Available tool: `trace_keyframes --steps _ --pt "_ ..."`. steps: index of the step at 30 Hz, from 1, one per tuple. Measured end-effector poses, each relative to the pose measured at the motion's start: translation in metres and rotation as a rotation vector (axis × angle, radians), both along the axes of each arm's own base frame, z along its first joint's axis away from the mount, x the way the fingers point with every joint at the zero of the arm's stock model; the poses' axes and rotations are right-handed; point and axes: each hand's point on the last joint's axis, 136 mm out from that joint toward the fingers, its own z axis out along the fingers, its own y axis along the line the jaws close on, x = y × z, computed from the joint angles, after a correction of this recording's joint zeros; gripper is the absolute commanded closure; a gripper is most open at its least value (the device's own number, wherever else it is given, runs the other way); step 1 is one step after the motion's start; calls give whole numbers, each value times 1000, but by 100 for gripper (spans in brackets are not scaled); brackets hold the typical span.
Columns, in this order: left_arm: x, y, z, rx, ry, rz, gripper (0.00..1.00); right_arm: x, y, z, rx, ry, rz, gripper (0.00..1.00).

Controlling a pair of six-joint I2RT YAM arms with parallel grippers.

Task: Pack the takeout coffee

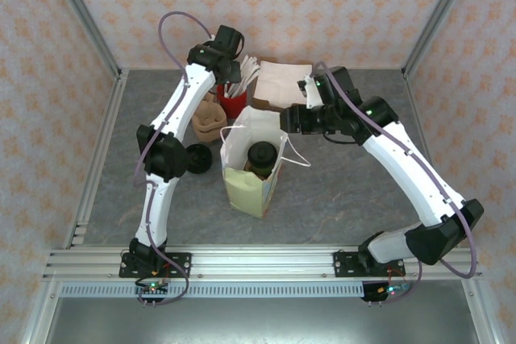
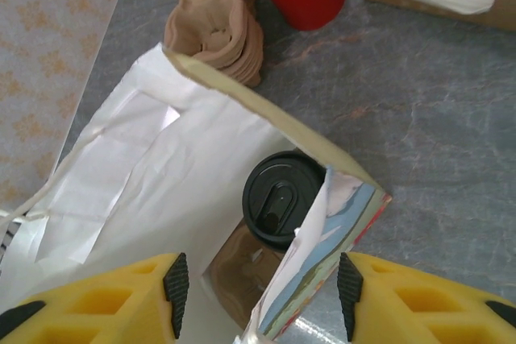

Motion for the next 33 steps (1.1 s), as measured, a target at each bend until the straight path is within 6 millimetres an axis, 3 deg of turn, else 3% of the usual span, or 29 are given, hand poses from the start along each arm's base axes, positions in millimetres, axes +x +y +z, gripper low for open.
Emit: trace_keyframes --steps 6,12,22,26,29,33 --pt "1 0 -5 7 9 -5 62 19 -24 16 20 -32 -81 50" --pt "2 -1 -1 17 0 -23 77 32 -45 18 15 -41 -149 50" --pt "6 0 13 25 -40 -31 91 61 -56 50 -16 -223 -187 50" --pt "0 3 18 29 -48 -28 93 72 -55 54 -34 -300 -171 53" --pt "-7 4 32 20 -73 -29 96 80 -56 60 -39 -347 -183 55" --pt "-18 0 71 -9 -150 -34 97 90 -52 67 -4 -371 -200 56"
